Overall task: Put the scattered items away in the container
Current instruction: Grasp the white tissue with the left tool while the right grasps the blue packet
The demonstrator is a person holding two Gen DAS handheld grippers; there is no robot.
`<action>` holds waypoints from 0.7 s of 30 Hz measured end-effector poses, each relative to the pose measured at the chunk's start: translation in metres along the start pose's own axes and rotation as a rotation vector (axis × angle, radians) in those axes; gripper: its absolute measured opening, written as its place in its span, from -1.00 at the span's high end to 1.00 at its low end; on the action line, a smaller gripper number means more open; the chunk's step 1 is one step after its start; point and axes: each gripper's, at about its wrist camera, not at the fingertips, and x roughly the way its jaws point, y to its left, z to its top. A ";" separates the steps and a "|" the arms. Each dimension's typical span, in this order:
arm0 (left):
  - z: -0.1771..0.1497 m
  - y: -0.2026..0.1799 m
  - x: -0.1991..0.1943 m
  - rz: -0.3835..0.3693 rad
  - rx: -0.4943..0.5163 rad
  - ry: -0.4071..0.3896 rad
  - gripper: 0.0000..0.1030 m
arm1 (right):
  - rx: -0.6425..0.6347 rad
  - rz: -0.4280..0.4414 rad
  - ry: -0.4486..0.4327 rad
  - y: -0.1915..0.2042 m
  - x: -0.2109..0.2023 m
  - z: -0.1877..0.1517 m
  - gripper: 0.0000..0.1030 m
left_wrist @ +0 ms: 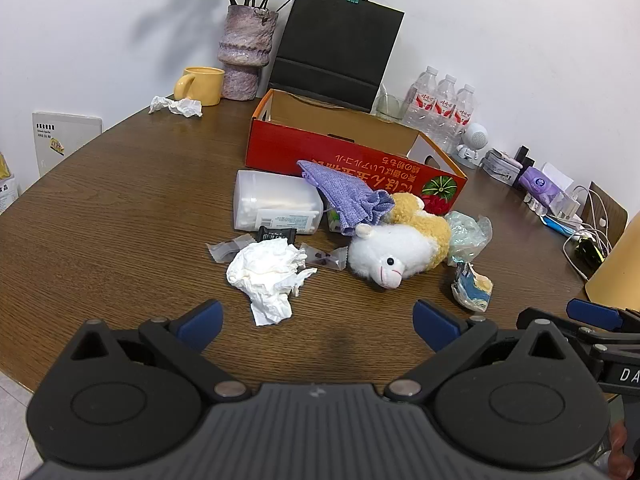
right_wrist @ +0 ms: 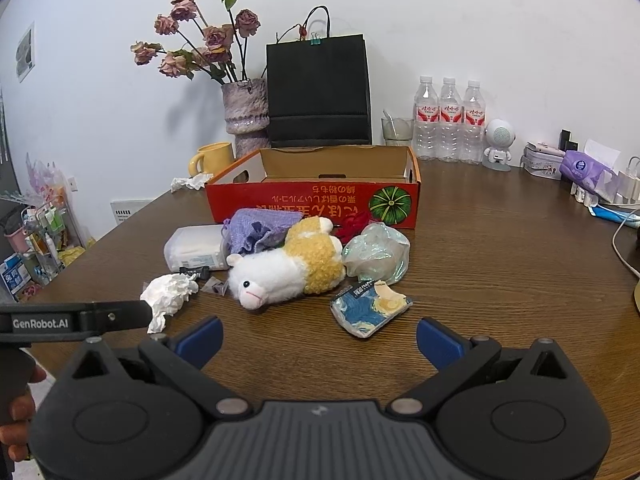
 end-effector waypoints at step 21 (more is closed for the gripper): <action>0.000 0.005 0.016 0.005 -0.015 0.042 -1.00 | -0.012 0.009 0.021 -0.002 0.012 -0.004 -1.00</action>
